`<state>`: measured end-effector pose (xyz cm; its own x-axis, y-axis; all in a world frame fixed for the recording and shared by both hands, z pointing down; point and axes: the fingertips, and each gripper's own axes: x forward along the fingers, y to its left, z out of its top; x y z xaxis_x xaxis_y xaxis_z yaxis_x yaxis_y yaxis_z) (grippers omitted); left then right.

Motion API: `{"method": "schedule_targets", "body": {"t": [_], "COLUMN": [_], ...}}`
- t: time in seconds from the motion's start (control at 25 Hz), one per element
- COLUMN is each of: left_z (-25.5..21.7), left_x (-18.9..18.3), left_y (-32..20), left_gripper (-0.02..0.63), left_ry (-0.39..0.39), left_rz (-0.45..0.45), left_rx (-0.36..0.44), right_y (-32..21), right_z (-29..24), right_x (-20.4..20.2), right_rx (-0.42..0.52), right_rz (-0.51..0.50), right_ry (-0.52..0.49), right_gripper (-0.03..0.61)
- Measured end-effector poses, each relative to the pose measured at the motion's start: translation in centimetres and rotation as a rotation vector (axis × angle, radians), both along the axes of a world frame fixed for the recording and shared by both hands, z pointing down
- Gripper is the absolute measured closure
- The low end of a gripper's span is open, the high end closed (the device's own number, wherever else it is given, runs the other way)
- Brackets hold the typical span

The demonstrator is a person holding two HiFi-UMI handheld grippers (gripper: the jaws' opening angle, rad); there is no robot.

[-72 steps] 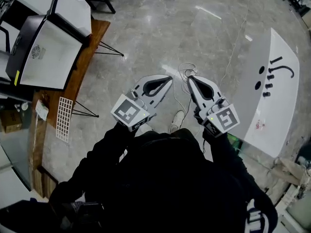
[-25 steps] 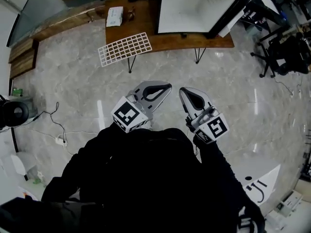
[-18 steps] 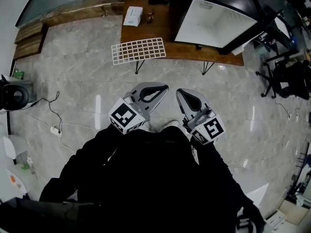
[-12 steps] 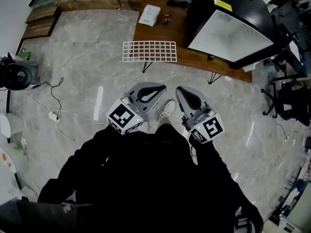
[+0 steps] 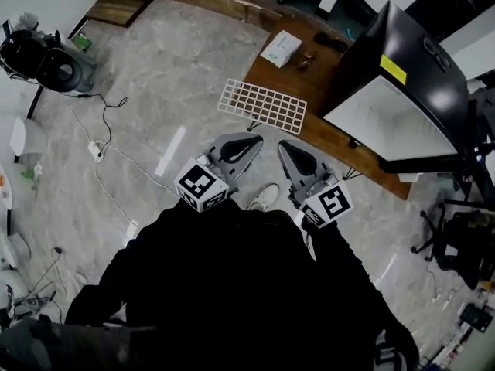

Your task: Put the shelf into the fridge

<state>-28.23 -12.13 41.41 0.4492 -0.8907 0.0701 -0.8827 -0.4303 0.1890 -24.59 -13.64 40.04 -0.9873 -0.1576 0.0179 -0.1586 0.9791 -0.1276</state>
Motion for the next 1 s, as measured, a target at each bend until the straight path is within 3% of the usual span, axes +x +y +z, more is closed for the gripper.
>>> {"method": "schedule_targets", "body": {"t": [0.16,0.24,0.52,0.68,0.88,1.0], "left_z": [1.5,2.9,12.1,19.0,27.3,30.9], "left_x": [-1.4,-2.5,-8.1,-12.0,-17.8,-20.2], "left_y": [-1.7,-2.6,-5.3,-6.2,-5.4,-5.3], "left_gripper": [0.607,0.607,0.607,0.572,0.53,0.515], "left_ry": [0.067,0.147,0.571,0.778,1.13,1.179], "left_rz": [-0.1,-0.146,-0.3,-0.389,-0.61,-0.68], "left_rx": [-0.017,-0.036,-0.157,-0.216,-0.231,-0.246], "right_y": [-1.9,-3.0,-4.7,-6.0,-8.5,-10.2], "right_z": [0.8,1.3,3.3,4.9,7.0,7.6], "right_x": [-0.9,-1.6,-4.6,-6.0,-7.0,-8.2], "right_rx": [-0.002,-0.014,-0.084,-0.093,-0.113,-0.124], "right_rz": [-0.07,-0.085,-0.127,-0.137,-0.118,-0.098], "right_ry": [0.005,0.004,0.011,0.039,0.081,0.096], "right_gripper": [0.572,0.572,0.572,0.572,0.572,0.572]}}
